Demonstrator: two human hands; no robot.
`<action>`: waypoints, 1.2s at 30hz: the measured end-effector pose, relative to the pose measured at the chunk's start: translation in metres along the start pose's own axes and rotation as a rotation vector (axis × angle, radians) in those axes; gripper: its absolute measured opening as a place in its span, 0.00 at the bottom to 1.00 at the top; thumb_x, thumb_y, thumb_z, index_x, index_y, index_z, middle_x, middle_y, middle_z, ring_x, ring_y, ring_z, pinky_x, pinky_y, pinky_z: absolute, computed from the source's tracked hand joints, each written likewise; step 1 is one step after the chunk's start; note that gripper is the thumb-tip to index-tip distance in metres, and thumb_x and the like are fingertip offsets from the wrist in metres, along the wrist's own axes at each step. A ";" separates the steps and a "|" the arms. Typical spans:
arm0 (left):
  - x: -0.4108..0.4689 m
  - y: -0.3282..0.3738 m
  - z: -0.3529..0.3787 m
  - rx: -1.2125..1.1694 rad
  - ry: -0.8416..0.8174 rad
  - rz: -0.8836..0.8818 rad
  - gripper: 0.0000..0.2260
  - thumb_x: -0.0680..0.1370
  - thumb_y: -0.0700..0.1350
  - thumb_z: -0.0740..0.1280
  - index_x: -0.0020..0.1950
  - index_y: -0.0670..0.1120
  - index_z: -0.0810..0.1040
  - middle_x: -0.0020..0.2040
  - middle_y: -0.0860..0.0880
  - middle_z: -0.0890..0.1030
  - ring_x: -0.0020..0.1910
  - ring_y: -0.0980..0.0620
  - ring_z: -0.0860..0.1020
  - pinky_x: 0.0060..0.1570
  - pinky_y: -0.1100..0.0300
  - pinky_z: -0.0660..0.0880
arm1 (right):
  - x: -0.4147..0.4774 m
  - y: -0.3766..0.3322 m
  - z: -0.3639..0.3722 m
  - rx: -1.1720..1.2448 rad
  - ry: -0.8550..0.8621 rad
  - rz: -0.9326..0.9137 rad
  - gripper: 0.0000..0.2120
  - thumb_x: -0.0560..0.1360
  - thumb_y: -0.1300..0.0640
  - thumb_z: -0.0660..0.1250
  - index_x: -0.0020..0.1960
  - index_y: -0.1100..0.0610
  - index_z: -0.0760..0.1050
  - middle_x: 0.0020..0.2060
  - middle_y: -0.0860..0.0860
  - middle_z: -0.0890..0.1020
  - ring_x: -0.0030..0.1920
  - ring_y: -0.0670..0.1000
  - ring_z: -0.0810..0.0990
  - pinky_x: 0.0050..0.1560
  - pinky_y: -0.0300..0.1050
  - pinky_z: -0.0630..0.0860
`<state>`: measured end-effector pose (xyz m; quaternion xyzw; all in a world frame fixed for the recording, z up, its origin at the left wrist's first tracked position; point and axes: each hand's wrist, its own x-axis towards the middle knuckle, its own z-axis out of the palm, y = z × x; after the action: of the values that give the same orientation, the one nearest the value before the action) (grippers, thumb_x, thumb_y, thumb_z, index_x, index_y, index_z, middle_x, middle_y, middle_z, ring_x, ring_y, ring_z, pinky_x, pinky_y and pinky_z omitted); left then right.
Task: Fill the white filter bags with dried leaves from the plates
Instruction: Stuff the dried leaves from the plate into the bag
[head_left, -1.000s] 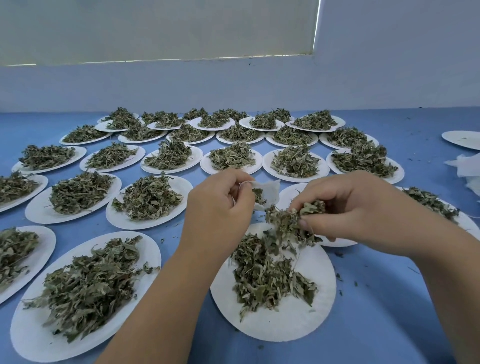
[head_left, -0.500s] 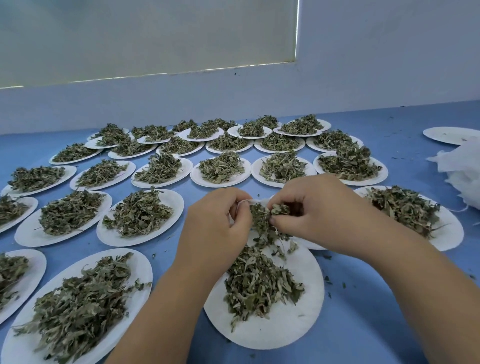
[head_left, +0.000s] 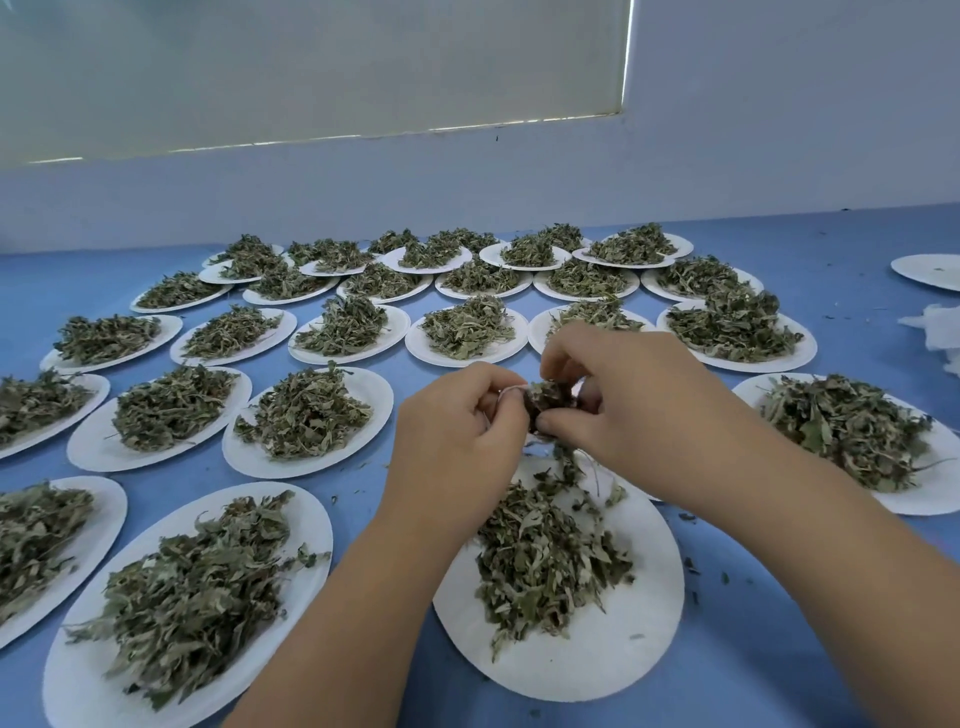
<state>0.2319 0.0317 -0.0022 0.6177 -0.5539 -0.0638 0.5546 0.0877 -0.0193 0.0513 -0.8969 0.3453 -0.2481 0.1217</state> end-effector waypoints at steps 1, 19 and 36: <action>0.000 0.000 0.000 -0.005 -0.006 0.002 0.08 0.76 0.40 0.67 0.42 0.51 0.81 0.27 0.52 0.73 0.24 0.59 0.67 0.26 0.71 0.61 | -0.002 0.002 0.003 0.004 0.022 -0.003 0.08 0.72 0.50 0.72 0.47 0.48 0.73 0.39 0.42 0.76 0.38 0.40 0.73 0.38 0.36 0.71; -0.003 0.003 -0.001 -0.069 -0.045 -0.012 0.08 0.75 0.40 0.65 0.42 0.51 0.81 0.25 0.58 0.72 0.24 0.59 0.67 0.27 0.70 0.61 | -0.009 0.004 0.026 0.049 0.208 -0.094 0.04 0.72 0.59 0.72 0.43 0.52 0.84 0.35 0.48 0.80 0.36 0.46 0.76 0.39 0.43 0.74; 0.001 0.007 -0.007 -0.183 0.091 -0.136 0.09 0.77 0.40 0.66 0.39 0.51 0.81 0.27 0.57 0.74 0.22 0.60 0.67 0.23 0.72 0.62 | -0.012 0.015 0.017 0.252 -0.078 0.197 0.33 0.56 0.33 0.73 0.57 0.39 0.65 0.51 0.35 0.72 0.42 0.36 0.76 0.37 0.36 0.69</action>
<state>0.2324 0.0367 0.0063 0.6027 -0.4768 -0.1236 0.6278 0.0808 -0.0210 0.0265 -0.8452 0.3927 -0.2415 0.2702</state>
